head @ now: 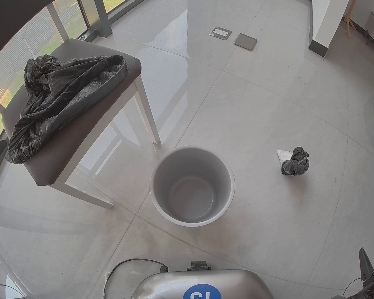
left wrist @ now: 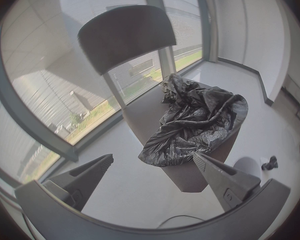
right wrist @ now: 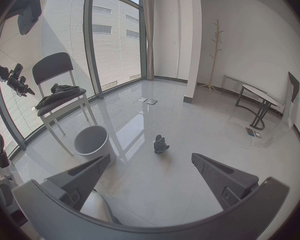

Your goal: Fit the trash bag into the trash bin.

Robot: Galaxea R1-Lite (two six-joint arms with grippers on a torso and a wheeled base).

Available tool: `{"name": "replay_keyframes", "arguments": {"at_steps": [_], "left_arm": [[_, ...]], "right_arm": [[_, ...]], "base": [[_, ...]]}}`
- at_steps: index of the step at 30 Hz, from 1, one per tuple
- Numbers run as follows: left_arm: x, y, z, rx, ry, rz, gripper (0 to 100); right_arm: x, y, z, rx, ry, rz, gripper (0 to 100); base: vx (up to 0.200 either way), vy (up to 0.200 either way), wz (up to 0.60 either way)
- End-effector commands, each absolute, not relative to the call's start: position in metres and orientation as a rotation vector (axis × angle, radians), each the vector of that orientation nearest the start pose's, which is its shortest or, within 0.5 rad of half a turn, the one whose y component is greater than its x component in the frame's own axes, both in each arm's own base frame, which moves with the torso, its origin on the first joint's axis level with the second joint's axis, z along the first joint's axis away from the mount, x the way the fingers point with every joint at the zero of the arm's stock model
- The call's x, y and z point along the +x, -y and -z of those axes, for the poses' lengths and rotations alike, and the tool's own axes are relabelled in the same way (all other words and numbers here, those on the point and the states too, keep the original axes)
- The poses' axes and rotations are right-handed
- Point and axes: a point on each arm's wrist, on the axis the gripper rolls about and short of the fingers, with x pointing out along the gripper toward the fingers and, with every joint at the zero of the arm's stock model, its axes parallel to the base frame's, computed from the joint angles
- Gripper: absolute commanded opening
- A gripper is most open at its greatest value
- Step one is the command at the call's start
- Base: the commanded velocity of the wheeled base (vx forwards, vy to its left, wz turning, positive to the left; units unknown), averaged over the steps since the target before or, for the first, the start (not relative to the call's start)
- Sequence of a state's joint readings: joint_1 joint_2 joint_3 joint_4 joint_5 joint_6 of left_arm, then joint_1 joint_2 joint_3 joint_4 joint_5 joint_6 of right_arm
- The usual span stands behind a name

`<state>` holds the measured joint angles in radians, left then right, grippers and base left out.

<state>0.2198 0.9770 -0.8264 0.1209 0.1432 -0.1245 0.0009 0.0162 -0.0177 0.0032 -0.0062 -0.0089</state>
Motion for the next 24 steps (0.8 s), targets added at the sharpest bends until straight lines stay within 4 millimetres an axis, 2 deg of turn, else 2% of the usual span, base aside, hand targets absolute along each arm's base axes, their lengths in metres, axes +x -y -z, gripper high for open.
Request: {"name": "replay_keyframes", "arguments": {"at_steps": [1,13,17,20,24], "left_arm": [[0.102,-0.029,-0.259,-0.247,-0.24,-0.418,100],[0.103,-0.031,-0.231,-0.609,-0.231,-0.513,100],[0.109,-0.033,-0.223,-0.664,-0.194,-0.515,100],[0.115,-0.035,-0.21,-0.677,-0.208,-0.526,100],[0.129,-0.039,-0.205,-0.751,-0.151,-0.527,100]], "right_arm": [[-0.023,0.0,-0.075,-0.009,-0.003,0.005,100],[-0.023,0.0,-0.076,-0.008,-0.002,0.005,100],[-0.023,0.0,-0.076,-0.008,-0.002,0.005,100],[-0.023,0.0,-0.076,-0.008,-0.002,0.005,100],[-0.023,0.0,-0.076,-0.008,-0.002,0.005,100]], "base": [[0.0,0.0,0.0],[0.0,0.0,0.0],[0.0,0.0,0.0],[0.0,0.0,0.0],[0.0,0.0,0.0]]}}
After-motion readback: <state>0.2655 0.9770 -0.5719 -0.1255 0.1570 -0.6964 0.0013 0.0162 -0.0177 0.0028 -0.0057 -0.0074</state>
